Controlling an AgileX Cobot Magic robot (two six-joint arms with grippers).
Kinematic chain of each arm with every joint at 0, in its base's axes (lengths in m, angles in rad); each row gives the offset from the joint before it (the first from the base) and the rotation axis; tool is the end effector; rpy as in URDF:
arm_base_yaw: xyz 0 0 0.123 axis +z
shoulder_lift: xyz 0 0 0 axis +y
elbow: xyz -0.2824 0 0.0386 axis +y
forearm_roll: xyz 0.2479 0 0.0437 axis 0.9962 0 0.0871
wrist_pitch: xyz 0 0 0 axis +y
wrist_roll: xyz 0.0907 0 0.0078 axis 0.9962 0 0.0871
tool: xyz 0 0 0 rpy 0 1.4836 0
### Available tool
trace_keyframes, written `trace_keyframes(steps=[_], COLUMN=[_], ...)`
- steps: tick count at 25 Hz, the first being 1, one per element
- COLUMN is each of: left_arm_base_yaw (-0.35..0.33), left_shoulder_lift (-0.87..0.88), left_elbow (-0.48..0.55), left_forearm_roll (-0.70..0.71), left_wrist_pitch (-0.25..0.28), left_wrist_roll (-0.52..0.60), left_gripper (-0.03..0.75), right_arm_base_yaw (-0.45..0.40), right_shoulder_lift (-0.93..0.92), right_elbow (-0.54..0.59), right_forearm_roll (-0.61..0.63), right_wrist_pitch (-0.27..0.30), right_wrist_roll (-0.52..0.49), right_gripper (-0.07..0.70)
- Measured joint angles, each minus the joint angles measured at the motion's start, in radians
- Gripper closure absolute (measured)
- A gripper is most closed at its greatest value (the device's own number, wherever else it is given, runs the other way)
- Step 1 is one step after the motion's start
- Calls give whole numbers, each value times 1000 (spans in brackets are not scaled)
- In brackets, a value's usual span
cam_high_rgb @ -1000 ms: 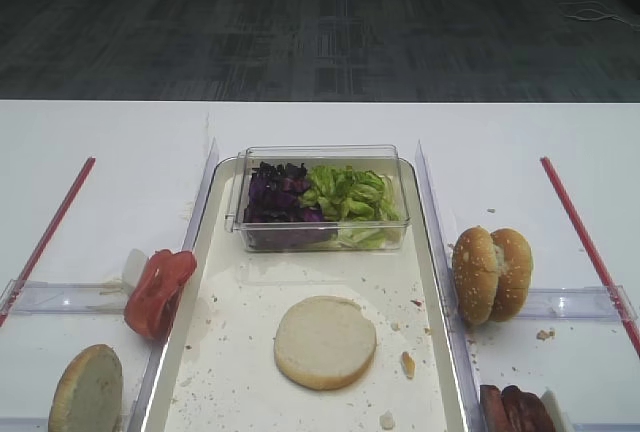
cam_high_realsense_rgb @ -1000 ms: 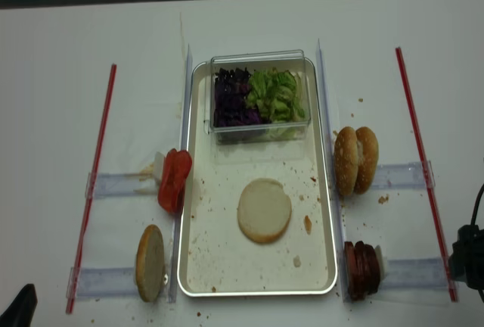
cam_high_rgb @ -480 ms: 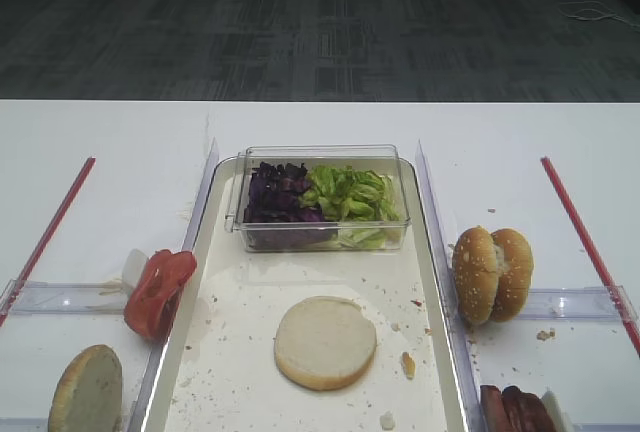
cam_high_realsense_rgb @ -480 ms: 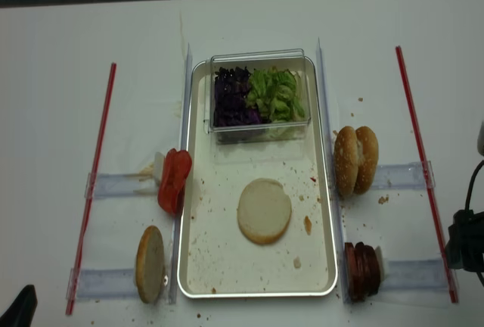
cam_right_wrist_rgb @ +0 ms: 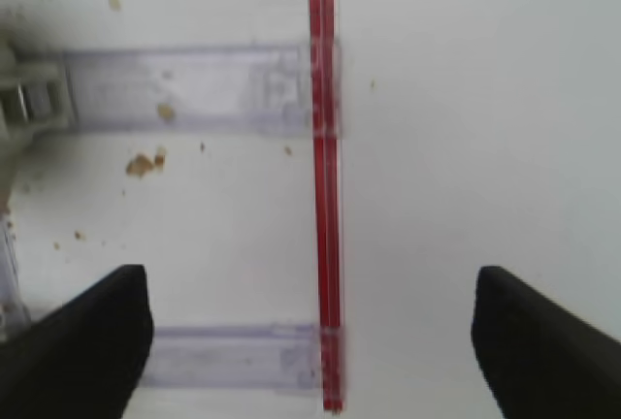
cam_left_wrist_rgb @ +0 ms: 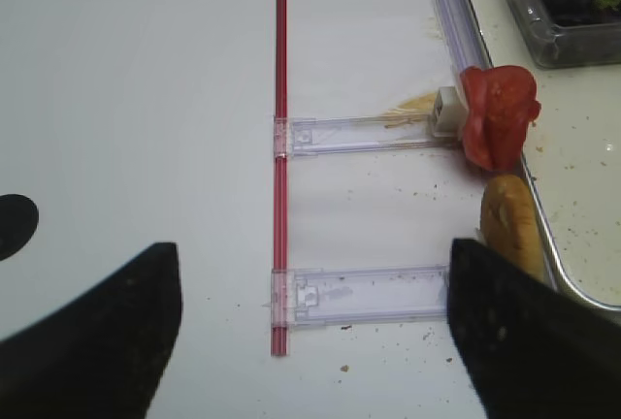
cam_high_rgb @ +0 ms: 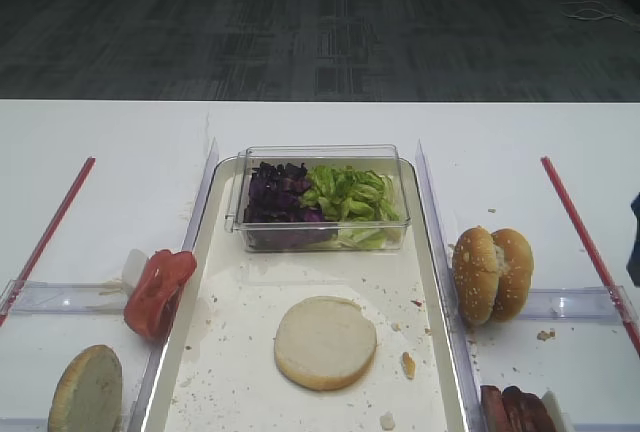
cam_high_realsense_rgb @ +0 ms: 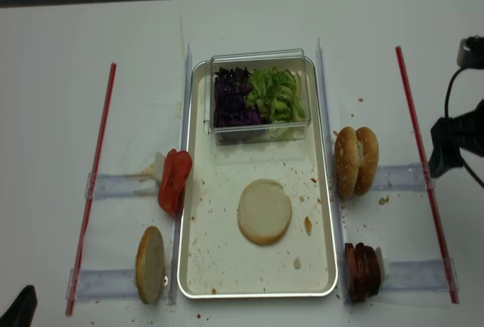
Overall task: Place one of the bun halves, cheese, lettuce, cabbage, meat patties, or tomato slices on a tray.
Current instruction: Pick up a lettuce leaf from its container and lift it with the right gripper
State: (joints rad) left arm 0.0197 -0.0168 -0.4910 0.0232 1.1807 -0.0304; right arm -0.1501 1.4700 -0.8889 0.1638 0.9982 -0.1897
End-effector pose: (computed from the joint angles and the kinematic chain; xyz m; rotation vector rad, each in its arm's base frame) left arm -0.0119 0.0017 0.2652 -0.0569 2.1556 0.0220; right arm 0.2478 -0.0248 0.2184 0.0665 3.0337 0.1912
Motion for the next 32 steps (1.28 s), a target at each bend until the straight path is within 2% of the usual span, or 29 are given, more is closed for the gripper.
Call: trace_keyframes(steps=[8,12,17,21,27,32], left_arm_base_yaw=[0,0,0,0,0,0], left_shoulder_lift=[0,0,0,0,0,0], left_elbow=[0,0,0,0,0,0], left_forearm_roll=[0,0,0,0,0,0], left_wrist_pitch=[0,0,0,0,0,0], left_wrist_roll=[0,0,0,0,0,0], left_gripper=[162,164,165,165,165,165], right_arm_base_yaw=[36,73,82,82,89,176], right_shoulder_lift=[310,451,586,630,633,633], right_elbow=[-334,-497,-664,-716,-720,-738], right_forearm_roll=[-62,-42,-8,-27,-35,-61], right_wrist_pitch=[4,6,42,65,63,65], right_wrist_roll=[-2,-1,18,44,80,82], right_gripper=[-58,-58,-58,-58,-58,-39])
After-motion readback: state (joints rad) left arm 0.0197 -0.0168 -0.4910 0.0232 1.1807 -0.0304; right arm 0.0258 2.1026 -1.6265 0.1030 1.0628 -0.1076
